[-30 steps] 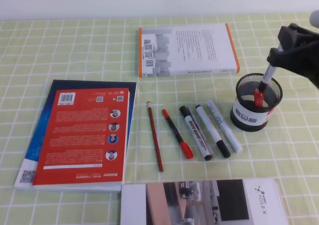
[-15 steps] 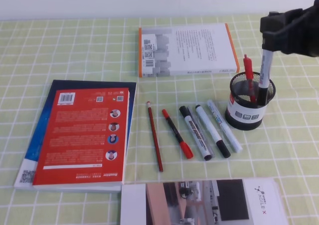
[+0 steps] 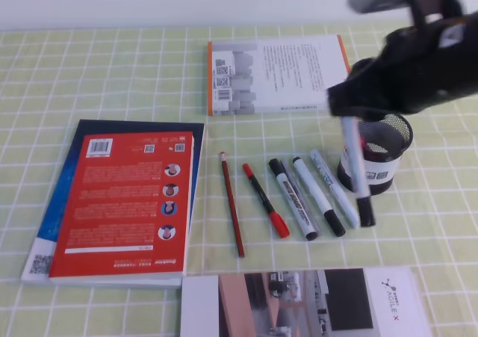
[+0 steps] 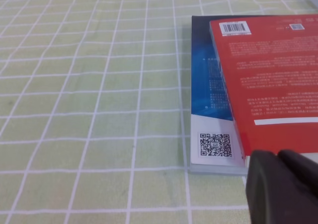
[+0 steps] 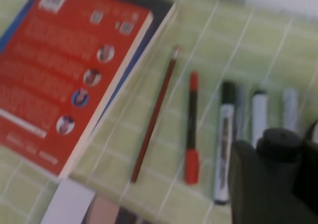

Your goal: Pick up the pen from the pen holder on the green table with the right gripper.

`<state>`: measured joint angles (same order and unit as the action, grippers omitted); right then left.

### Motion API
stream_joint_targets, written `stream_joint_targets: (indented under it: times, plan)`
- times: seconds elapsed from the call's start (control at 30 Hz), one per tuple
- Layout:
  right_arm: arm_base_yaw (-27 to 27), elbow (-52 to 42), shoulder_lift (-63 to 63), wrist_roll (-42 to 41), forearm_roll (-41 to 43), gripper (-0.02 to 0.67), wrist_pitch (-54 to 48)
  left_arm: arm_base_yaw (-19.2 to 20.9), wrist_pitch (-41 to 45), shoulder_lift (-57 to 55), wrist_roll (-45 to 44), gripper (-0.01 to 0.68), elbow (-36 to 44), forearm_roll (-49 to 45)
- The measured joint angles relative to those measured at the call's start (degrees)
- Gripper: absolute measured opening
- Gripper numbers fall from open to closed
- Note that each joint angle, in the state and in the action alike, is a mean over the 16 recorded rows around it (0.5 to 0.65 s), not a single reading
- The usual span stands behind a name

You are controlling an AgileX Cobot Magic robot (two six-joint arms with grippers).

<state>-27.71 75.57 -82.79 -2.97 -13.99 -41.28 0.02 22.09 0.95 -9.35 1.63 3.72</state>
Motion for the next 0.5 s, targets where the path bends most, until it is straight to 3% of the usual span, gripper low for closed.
stream_joint_targets:
  times: [0.23, 0.5]
  plan:
    - [-3.53, 10.04, -12.17, 2.73, -0.38, 0.112, -8.55, 0.00, 0.00, 0.00, 0.00, -0.005, 0.00, 0.00]
    - [-6.26, 19.36, -24.82, 4.18, -1.70, 0.112, -10.69, 0.00, 0.00, 0.00, 0.00, -0.005, 0.00, 0.00]
